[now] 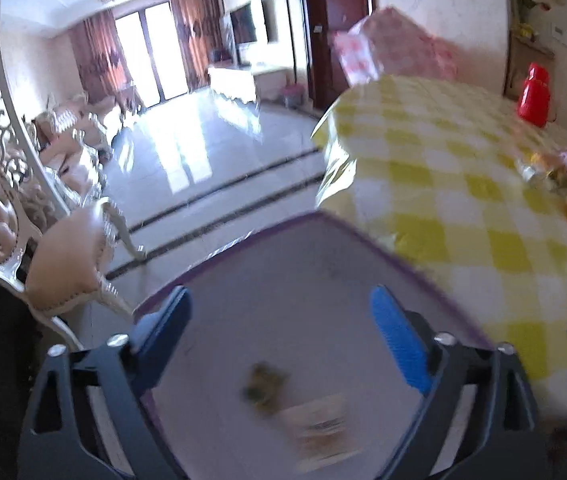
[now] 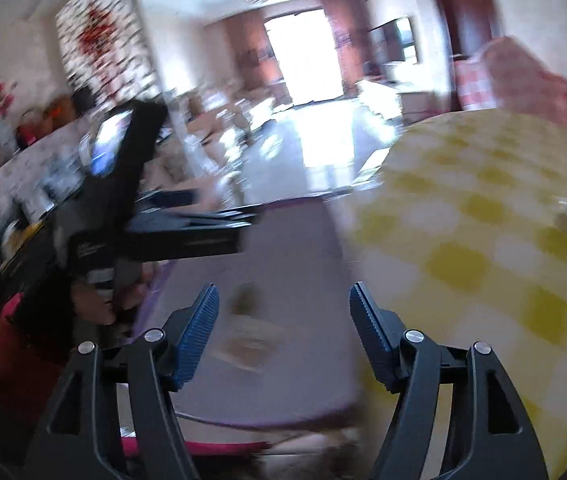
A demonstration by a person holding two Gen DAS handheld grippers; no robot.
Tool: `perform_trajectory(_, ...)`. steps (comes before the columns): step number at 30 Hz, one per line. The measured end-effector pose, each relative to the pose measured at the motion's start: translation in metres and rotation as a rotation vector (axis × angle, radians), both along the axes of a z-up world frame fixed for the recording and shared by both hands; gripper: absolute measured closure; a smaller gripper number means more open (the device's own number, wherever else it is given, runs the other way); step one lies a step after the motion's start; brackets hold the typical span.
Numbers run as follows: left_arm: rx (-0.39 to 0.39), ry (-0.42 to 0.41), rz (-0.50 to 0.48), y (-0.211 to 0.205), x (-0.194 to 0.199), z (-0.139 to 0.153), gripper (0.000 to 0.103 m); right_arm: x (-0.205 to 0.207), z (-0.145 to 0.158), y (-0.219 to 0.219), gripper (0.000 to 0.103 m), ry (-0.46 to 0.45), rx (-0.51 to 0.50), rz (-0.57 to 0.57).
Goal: Organize snacks
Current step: 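Carry both packets over the purple box and open both grippers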
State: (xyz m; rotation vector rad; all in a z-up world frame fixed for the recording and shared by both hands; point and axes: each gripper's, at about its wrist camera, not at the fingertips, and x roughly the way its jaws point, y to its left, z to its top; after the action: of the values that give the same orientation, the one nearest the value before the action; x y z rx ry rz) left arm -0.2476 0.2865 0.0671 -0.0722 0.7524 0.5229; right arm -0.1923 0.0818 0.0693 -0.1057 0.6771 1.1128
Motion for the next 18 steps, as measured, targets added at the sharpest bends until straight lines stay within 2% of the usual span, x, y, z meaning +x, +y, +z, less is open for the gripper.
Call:
perform_trajectory(2,0.024,-0.045,-0.066,-0.028,0.007,0.009,0.003,0.014,0.003,-0.037,0.032,-0.020,0.001,-0.118)
perform_trajectory(4,0.023,-0.053,-0.160,-0.058,0.018,0.015,0.002,0.029,0.001,-0.076,0.030,-0.008,-0.019,-0.231)
perform_trajectory(8,-0.038,-0.059,-0.329,-0.123,0.055,0.019,0.002,0.055,-0.013,-0.155,0.029,0.017,-0.054,-0.454)
perform_trajectory(11,-0.065,-0.027,-0.479,-0.176,0.100,0.015,0.002,0.071,-0.026,-0.220,0.029,0.071,-0.055,-0.613)
perform_trajectory(16,-0.067,0.035,-0.724,-0.247,0.191,0.003,0.002,0.083,-0.048,-0.294,0.029,0.126,-0.044,-0.738)
perform_trajectory(18,-0.023,0.054,-0.807,-0.269,0.224,0.000,0.002,0.090,-0.056,-0.311,0.029,0.136,-0.053,-0.758)
